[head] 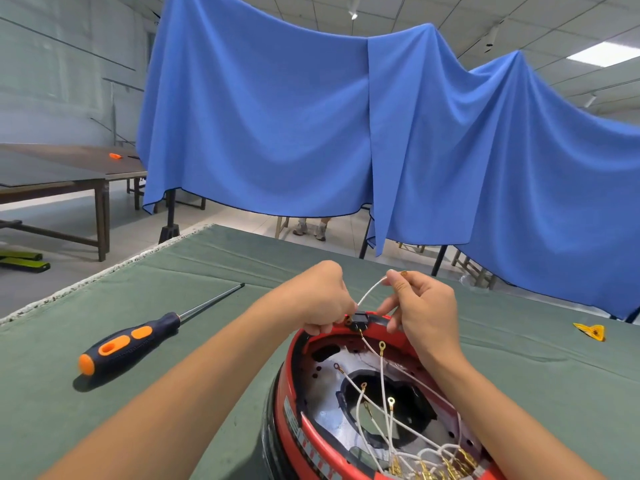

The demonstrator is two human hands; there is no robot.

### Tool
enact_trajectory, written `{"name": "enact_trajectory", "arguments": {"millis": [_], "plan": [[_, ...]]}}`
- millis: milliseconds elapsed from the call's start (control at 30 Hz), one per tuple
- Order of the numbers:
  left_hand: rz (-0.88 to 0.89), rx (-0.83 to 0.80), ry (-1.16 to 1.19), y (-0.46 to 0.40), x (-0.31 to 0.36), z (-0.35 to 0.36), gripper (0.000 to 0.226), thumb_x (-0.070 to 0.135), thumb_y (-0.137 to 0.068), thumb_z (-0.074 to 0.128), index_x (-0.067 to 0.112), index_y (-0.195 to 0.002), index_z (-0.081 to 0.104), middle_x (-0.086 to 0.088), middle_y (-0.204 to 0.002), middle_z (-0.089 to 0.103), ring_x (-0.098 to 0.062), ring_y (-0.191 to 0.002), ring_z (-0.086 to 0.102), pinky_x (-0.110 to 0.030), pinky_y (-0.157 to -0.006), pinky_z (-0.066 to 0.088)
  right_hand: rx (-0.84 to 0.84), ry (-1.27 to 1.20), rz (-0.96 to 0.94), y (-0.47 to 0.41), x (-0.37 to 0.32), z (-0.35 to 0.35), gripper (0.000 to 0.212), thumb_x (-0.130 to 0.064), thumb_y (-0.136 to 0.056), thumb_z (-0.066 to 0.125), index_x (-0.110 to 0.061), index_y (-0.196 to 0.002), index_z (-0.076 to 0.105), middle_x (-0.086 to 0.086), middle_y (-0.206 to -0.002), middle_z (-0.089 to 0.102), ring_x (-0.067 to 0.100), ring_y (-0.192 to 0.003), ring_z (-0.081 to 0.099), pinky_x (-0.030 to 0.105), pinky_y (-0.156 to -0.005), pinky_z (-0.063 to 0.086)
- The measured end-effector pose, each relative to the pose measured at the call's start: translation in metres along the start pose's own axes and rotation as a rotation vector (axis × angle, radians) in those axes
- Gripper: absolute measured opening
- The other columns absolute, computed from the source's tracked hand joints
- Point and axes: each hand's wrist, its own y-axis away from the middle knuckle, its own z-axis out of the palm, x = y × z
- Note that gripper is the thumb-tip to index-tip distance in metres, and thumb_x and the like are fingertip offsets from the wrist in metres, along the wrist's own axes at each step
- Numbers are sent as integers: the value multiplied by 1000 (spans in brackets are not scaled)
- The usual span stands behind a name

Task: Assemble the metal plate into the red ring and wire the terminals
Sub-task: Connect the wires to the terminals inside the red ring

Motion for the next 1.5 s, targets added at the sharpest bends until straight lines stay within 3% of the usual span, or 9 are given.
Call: {"name": "enact_trajectory", "arguments": {"millis": [200,300,367,533,700,800,967,1267,1500], "plan": [[48,85,-74,-2,-2,1,28,22,-91,54,-1,-85,69,-6,-59,57,-20,-45,45,-22,-43,43,-124,98,-45,5,-1,3,25,-22,-94,58,-11,-72,64,4,-49,64,17,-32,49,21,-40,41],[158,291,-89,-5,-1,0,19,16,-89,52,14,-88,71,-2,-72,62,-24,-65,55,-37,-67,54,-211,243,-110,9,1,7,28,-24,-97,51,-15,-72,62,2,-49,64,13,-37,51,27,-49,47],[222,361,-17,-7,0,0,21,13,-90,52,20,-94,72,1,-78,61,-18,-64,52,-35,-71,53,-252,289,-121,9,2,9,28,-22,-99,47,-16,-74,60,0,-51,65,10,-38,49,28,-50,45],[298,371,58,-8,0,0,23,10,-90,54,21,-96,74,7,-77,62,0,-51,48,-23,-55,43,-351,242,-57,10,0,11,28,-19,-100,43,-13,-76,56,4,-56,67,9,-37,49,21,-44,39],[288,327,37,-8,1,3,21,8,-88,57,19,-86,75,3,-83,68,-10,-71,58,-32,-75,52,-403,185,-24,12,-2,12,31,-20,-101,41,-11,-74,52,8,-56,67,12,-36,50,21,-41,40],[263,302,63,-9,-1,4,21,9,-88,56,23,-77,68,9,-73,61,-5,-58,50,-29,-65,46,-411,170,-22,13,-2,10,32,-20,-101,41,-10,-73,52,9,-55,66,15,-41,52,24,-42,42],[262,290,80,-12,-4,6,15,10,-86,59,23,-79,62,0,-85,68,-5,-55,50,-26,-55,43,-438,151,-27,14,-4,11,35,-21,-101,42,-11,-68,51,9,-52,64,19,-41,50,26,-43,41],[277,199,74,-10,-5,1,13,13,-83,64,18,-71,67,0,-71,69,-5,-37,48,-17,-39,39,-434,160,-57,17,-6,9,37,-19,-99,43,-11,-64,51,-2,-45,56,20,-43,51,20,-44,39],[146,169,326,-13,-14,-7,12,11,-87,65,9,-76,70,-2,-65,67,-6,-38,48,-18,-39,39,-416,-14,-21,14,-11,7,24,-16,-91,60,-7,-69,65,15,-54,62,15,-39,49,21,-41,38]]}}
